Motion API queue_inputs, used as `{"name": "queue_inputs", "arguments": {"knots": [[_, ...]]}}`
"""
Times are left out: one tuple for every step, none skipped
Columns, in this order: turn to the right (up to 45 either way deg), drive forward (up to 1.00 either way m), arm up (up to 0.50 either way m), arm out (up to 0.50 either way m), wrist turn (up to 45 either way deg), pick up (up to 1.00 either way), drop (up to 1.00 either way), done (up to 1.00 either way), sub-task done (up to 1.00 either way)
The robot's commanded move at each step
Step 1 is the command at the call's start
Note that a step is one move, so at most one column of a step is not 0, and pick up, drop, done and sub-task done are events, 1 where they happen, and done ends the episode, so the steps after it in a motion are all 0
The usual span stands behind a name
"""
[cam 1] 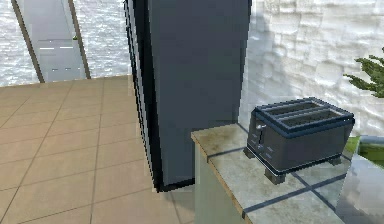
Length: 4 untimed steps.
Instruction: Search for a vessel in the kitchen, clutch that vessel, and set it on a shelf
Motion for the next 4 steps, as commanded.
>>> {"name": "queue_inputs", "arguments": {"knots": [[0.0,0.0,0.06,0.0,0.0,0.0,0.0,0.0,0.0],[0.0,0.0,0.0,0.0,-45.0,0.0,0.0,0.0,0.0],[0.0,0.0,0.0,0.0,-45.0,0.0,0.0,0.0,0.0],[0.0,0.0,0.0,0.0,-15.0,0.0,0.0,0.0,0.0]]}}
